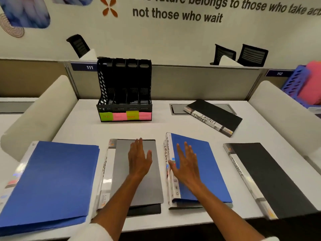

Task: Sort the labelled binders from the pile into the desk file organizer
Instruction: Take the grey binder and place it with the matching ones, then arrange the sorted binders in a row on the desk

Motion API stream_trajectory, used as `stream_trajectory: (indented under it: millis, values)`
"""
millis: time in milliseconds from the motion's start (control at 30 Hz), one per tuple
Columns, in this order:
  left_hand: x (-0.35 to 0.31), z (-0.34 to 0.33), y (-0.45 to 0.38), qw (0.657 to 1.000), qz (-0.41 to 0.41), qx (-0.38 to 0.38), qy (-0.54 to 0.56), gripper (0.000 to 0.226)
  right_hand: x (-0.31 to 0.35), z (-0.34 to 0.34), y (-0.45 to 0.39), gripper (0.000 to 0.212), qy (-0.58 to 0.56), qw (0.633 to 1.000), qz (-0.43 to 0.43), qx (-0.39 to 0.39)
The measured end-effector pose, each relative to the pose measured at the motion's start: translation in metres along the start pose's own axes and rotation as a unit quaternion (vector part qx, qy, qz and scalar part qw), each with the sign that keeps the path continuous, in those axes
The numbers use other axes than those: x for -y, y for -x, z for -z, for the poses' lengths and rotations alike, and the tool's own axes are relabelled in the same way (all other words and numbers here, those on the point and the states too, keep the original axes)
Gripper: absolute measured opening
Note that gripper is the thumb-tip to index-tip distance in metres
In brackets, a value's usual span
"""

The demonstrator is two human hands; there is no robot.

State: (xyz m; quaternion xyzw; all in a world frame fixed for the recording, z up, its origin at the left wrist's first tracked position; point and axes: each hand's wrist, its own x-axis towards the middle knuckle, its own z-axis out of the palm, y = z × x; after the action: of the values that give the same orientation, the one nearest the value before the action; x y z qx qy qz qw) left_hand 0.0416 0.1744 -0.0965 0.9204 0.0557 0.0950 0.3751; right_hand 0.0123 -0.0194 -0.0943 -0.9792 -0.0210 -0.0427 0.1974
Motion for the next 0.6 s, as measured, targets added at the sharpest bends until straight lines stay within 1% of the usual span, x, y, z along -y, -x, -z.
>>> stream_trajectory:
  millis: [100,300,433,533,600]
  values:
    - [-0.031,-0.027,-0.008,0.999,-0.032,0.034,0.004,0.071,-0.045,0.012,-0.010,0.084,0.000,0.999,-0.033,0.000]
    - [-0.094,-0.082,-0.023,0.993,-0.092,0.068,0.030,0.069,-0.130,0.034,-0.033,0.079,-0.026,0.994,-0.105,-0.015]
    - [-0.133,-0.126,-0.038,0.991,-0.091,0.088,0.039,0.068,-0.188,0.049,-0.059,0.075,-0.046,0.989,-0.140,-0.029]
    - [-0.157,-0.159,-0.051,0.991,-0.083,0.105,0.021,0.068,-0.231,0.060,-0.085,0.074,-0.047,0.986,-0.159,-0.026]
    - [-0.174,-0.182,-0.061,0.990,-0.076,0.117,0.009,0.068,-0.260,0.067,-0.104,0.074,-0.068,0.982,-0.175,-0.023]
